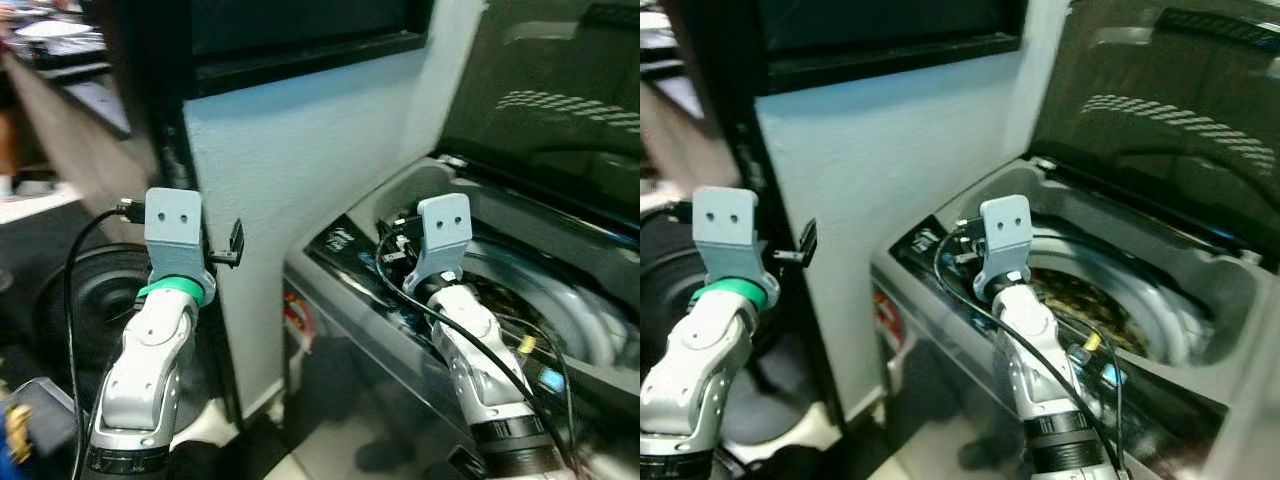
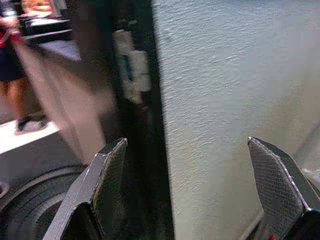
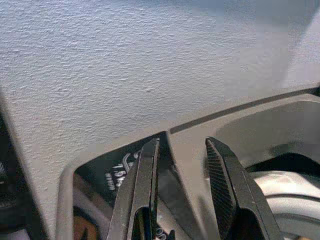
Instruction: Clothes washing
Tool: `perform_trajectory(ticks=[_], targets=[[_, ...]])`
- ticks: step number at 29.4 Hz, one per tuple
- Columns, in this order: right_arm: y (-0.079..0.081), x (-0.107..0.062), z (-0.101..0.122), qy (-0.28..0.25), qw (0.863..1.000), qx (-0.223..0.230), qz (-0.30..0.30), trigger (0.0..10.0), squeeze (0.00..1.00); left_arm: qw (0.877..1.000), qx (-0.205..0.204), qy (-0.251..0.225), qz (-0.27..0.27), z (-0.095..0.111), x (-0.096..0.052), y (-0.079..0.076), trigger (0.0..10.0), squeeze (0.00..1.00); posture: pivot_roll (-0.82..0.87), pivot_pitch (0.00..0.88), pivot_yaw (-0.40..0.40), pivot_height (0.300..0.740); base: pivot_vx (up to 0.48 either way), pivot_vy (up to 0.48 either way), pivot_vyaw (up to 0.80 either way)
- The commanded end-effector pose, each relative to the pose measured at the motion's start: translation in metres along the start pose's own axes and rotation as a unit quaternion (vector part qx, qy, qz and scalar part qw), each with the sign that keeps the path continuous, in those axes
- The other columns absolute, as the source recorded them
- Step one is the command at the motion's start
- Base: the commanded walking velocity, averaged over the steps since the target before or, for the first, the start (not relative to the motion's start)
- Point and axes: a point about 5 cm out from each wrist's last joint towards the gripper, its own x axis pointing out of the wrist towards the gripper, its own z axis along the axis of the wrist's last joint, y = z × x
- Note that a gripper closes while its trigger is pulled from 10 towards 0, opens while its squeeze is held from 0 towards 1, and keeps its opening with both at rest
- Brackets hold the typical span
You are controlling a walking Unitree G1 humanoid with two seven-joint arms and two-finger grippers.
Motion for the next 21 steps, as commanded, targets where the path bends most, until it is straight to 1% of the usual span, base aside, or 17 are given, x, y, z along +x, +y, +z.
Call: perform_trajectory(ticks=[1,21], targets=[[-0.004,-0.0018,-0.0029,0.004,1.0,-0.002,-0.009,10.0,0.0,1.0,0.003,0.0,-0.001,-0.0007,-0.0005,-0.0011,10.0,0.0,-0.01,0.052,0.0,0.74,0.0,0.0,0.8],[-0.0065,0.0013,0.0002,-0.002,1.0,-0.003,-0.012,10.0,0.0,1.0,0.001,-0.007,0.003,0.0016,0.0009,-0.0005,10.0,0.0,-0.01,0.053,-0.004,0.74,0.0,0.0,0.8]])
